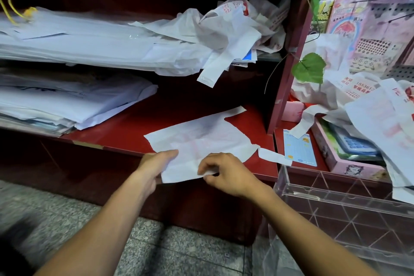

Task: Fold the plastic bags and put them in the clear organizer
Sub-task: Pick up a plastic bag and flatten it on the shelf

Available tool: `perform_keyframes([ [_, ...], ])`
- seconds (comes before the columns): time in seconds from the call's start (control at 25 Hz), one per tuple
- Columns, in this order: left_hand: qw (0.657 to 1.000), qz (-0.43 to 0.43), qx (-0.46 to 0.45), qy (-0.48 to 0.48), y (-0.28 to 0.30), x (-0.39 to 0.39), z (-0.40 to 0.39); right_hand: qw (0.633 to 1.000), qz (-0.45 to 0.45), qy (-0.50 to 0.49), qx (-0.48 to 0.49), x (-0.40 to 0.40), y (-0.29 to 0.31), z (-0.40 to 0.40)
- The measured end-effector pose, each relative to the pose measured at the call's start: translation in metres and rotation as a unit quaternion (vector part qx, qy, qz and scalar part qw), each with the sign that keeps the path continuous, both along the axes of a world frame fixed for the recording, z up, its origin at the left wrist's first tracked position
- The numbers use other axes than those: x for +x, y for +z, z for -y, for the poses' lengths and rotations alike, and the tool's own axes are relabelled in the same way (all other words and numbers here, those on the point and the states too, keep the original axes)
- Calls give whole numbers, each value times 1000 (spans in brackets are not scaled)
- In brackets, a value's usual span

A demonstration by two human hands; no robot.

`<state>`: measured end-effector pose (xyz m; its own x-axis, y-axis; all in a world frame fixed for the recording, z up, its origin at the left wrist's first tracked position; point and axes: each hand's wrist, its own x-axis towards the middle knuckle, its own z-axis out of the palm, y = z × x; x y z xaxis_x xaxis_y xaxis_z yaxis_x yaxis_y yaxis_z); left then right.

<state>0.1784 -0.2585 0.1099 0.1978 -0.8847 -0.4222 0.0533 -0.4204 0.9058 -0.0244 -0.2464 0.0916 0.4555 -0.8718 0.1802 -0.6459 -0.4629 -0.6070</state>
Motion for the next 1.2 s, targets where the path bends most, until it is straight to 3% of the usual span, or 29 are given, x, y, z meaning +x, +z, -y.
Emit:
perform_keyframes([
  [0.08,996,-14,-54,70,7,-5,-2,999,16,1,45,4,9,-2],
  [0.16,990,-21,-133,51,20,-8,-6,994,73,-57,59,2,19,-1],
  [0.24,978,33,-202,-49,28,-11,-12,983,117,-124,70,-7,29,3],
  [0.32,927,203,-249,-196,29,-15,-20,978,115,-154,84,-23,36,1],
  [0.44,776,447,-302,-327,31,-31,-33,976,119,-174,58,-43,48,-11],
  [0.52,620,541,-449,-348,36,-45,-46,961,183,-199,62,-52,61,-22],
  [0.6,467,611,-556,-316,37,-59,-57,917,297,-201,173,-58,77,-32],
  [0.64,431,641,-560,-299,36,-64,-58,890,343,-185,238,-61,84,-36],
  [0.68,419,665,-539,-302,34,-68,-58,868,369,-164,288,-64,90,-40],
  [0.8,400,690,-506,-330,25,-73,-59,853,361,-141,350,-68,95,-42],
  [0.88,381,681,-529,-333,18,-76,-60,863,342,-190,321,-66,91,-39],
  [0.96,400,668,-541,-319,10,-74,-57,867,322,-280,257,-67,83,-34],
  [1.0,433,666,-528,-299,8,-71,-53,864,318,-313,233,-69,78,-32],
  [1.04,487,663,-502,-269,6,-65,-49,858,330,-328,216,-73,74,-30],
  [1.12,629,633,-422,-159,8,-48,-41,845,391,-315,182,-78,70,-29],
  [1.2,756,535,-377,-16,14,-28,-31,847,437,-278,124,-82,70,-23],
])
